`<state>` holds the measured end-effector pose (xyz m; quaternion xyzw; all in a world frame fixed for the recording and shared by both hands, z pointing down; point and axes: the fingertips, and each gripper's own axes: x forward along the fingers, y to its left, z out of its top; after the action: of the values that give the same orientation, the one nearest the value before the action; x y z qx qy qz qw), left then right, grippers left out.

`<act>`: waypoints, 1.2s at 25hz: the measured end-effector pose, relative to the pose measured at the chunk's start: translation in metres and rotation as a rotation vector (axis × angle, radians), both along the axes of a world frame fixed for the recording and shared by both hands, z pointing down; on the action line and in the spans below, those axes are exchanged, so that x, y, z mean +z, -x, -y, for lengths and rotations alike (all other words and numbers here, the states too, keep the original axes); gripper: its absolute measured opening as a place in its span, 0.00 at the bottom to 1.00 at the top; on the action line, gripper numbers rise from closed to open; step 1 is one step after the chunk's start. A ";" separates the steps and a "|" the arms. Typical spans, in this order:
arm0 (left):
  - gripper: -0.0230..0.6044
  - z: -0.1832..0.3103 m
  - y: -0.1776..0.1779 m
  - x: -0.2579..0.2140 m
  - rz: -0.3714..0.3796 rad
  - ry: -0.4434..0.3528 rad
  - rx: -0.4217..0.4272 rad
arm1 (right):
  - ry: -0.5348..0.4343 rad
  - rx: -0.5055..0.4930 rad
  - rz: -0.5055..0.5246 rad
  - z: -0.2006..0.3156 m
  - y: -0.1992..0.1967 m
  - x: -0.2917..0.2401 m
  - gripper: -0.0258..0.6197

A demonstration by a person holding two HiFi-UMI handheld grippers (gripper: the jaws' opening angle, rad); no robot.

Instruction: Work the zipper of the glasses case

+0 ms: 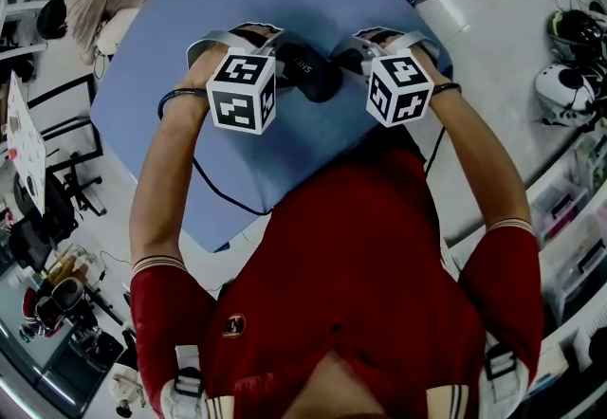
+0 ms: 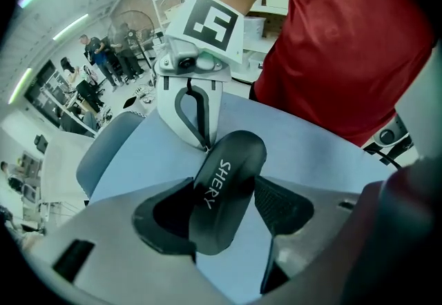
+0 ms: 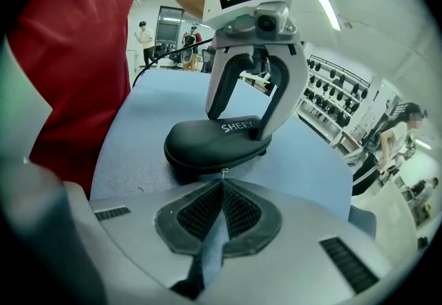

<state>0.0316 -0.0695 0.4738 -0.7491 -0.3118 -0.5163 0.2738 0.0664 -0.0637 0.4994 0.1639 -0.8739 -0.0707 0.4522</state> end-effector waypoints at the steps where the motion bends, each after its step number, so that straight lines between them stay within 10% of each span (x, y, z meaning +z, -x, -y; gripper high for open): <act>1: 0.49 0.000 0.001 0.000 -0.006 0.005 -0.003 | 0.004 0.011 0.005 -0.001 0.000 -0.001 0.04; 30: 0.49 -0.006 0.007 0.004 -0.110 0.072 -0.033 | 0.119 0.614 0.122 -0.073 0.037 0.000 0.04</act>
<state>0.0246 -0.0630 0.4782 -0.7908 -0.3022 -0.4672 0.2550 0.0297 0.0091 0.4999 0.3973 -0.8115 0.1305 0.4081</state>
